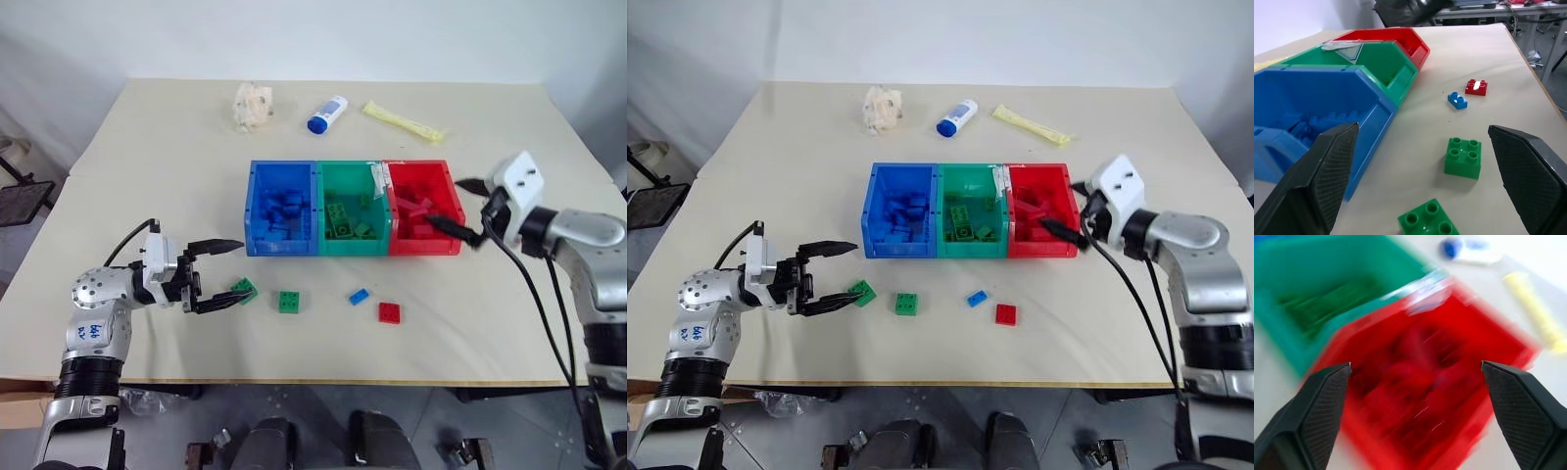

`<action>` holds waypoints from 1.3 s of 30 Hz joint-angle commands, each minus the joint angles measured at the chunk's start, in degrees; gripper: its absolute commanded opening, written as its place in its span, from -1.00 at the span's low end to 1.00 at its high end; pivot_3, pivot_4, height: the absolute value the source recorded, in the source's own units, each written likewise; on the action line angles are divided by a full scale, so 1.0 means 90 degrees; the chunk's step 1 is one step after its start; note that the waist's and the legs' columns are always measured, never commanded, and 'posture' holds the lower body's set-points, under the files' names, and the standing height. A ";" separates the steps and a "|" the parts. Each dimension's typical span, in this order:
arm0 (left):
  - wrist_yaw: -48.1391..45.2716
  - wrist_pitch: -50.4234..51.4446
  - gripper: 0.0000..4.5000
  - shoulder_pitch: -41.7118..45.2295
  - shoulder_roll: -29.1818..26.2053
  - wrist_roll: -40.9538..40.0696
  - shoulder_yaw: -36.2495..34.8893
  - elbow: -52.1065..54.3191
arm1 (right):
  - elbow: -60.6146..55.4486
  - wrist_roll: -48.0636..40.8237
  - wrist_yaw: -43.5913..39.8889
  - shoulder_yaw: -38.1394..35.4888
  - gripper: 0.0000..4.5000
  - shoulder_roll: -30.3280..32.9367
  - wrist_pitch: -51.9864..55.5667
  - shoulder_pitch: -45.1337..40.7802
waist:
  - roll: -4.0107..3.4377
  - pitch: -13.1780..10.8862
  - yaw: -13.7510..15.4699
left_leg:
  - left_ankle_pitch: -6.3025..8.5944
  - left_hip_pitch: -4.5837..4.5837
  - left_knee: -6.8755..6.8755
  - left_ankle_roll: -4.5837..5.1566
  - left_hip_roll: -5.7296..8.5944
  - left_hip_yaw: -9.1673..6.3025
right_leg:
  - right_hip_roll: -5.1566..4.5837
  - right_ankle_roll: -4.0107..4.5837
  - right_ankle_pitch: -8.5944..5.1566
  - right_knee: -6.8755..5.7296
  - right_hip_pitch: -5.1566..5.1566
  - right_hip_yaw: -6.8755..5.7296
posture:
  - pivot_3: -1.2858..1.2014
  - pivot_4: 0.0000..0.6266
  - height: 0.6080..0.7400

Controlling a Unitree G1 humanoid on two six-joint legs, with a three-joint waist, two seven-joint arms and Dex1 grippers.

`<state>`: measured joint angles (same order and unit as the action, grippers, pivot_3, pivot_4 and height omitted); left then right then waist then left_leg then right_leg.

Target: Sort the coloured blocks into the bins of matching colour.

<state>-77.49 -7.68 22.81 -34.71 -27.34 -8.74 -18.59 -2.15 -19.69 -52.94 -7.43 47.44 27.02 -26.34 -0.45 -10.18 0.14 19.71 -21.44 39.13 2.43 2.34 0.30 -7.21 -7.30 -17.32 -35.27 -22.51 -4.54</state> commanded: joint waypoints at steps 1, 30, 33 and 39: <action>-0.0025 -0.0109 1.00 0.0038 -0.0034 -0.0010 -0.0071 0.0033 | -0.0859 -0.0506 -0.0707 -0.0728 0.97 0.0503 -0.0039 0.1019 | 0.0001 0.0000 0.0059 | 0.0000 0.0000 0.0000 0.0000 -0.0001 -0.0006 | 0.0001 0.0000 0.0000 -0.0001 0.0002 -0.0001 | 0.03 -0.52 1.00; 0.0070 0.0083 1.00 -0.0825 0.0085 -0.0176 -0.0084 0.1001 | -0.1792 0.0056 -0.0814 0.1180 0.97 0.0362 0.0372 0.1524 | 0.0006 -0.0003 0.0143 | 0.0002 0.0011 0.0002 0.0003 -0.0002 0.0003 | -0.0013 -0.0005 0.0003 0.0028 0.0011 0.0007 | 0.03 -0.52 1.00; 0.0118 0.0119 1.00 -0.0957 0.0088 -0.0204 -0.0098 0.1170 | -0.1412 0.0283 -0.0778 0.1503 0.97 0.0149 0.0142 0.1380 | 0.0006 -0.0003 0.0142 | 0.0002 0.0011 0.0003 0.0005 0.0006 -0.0001 | -0.0019 -0.0005 0.0003 0.0028 0.0016 0.0003 | 0.03 -0.52 1.00; 0.0193 0.0162 1.00 -0.1146 0.0056 -0.0266 -0.0181 0.1380 | -0.1225 0.0590 -0.0762 0.1885 0.55 -0.0082 -0.0103 0.1290 | 0.0007 -0.0002 0.0097 | 0.0002 0.0012 0.0002 0.0004 -0.0001 0.0002 | -0.0010 -0.0005 0.0003 0.0024 0.0014 0.0001 | 0.03 -0.52 1.00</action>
<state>-75.91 -6.17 12.89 -33.80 -28.08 -9.07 -8.37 -12.73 -14.41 -59.82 8.98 46.99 26.38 -14.89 -0.39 -10.20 1.01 19.73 -21.33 39.15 2.46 2.32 0.31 -7.29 -7.35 -17.30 -35.08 -22.39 -4.53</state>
